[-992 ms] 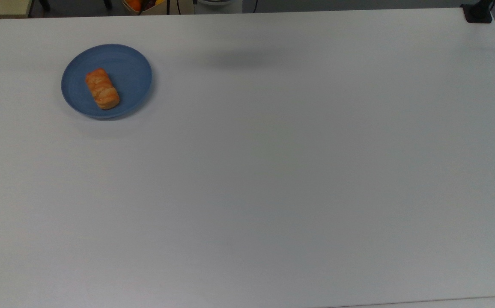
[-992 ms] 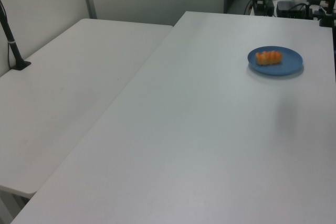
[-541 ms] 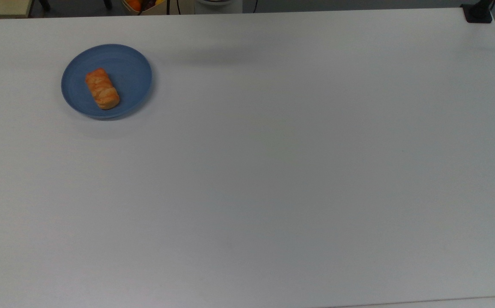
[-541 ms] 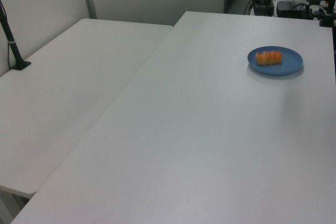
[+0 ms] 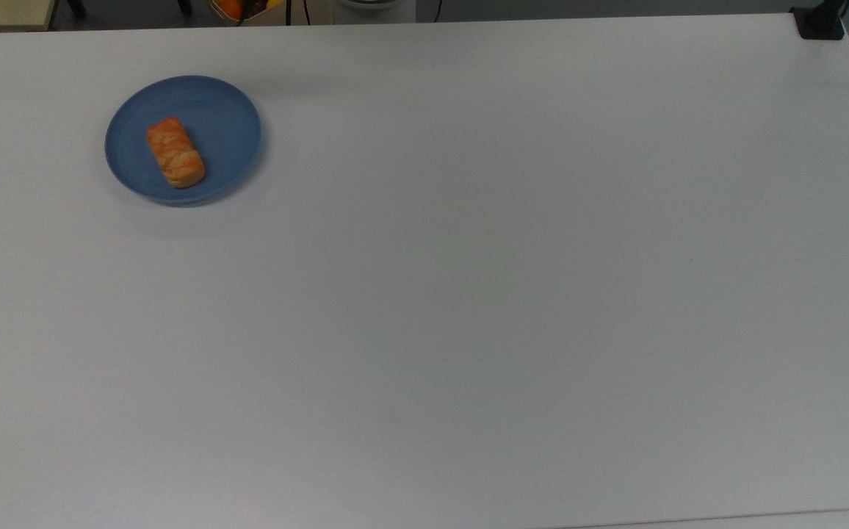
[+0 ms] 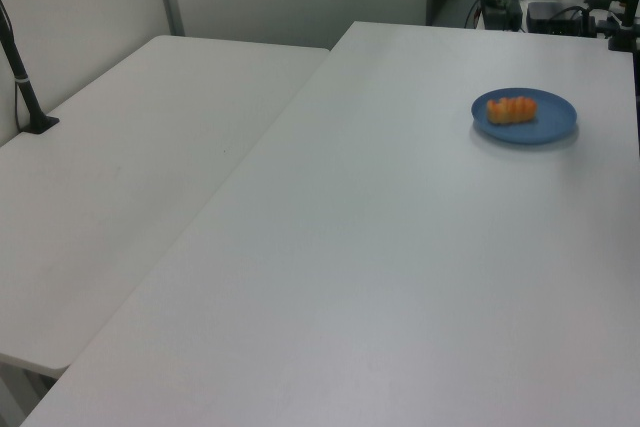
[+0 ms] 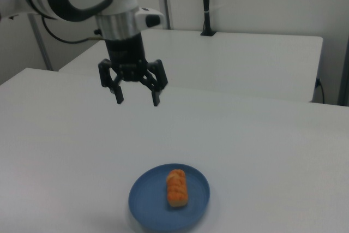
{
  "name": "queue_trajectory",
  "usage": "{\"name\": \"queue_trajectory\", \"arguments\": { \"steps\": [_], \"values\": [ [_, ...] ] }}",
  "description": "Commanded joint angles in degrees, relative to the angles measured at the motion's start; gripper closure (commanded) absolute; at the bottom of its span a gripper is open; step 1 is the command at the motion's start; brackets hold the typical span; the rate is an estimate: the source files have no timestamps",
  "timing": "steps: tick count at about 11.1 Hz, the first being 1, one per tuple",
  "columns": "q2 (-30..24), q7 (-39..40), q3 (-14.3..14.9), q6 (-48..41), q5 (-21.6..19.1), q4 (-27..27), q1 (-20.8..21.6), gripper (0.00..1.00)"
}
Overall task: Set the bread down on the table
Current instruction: 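Move the gripper over the blue plate and lower onto the orange bread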
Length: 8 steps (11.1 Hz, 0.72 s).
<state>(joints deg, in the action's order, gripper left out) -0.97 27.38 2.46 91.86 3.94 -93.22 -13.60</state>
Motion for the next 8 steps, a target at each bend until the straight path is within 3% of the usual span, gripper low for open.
{"name": "queue_trajectory", "arguments": {
  "steps": [1,8],
  "values": [
    [1.5,5.9,0.4,2.2,0.2,-2.5,-2.4,0.00],
    [3.5,11.5,0.4,20.3,1.9,-18.4,-5.4,0.00]
  ]
}}
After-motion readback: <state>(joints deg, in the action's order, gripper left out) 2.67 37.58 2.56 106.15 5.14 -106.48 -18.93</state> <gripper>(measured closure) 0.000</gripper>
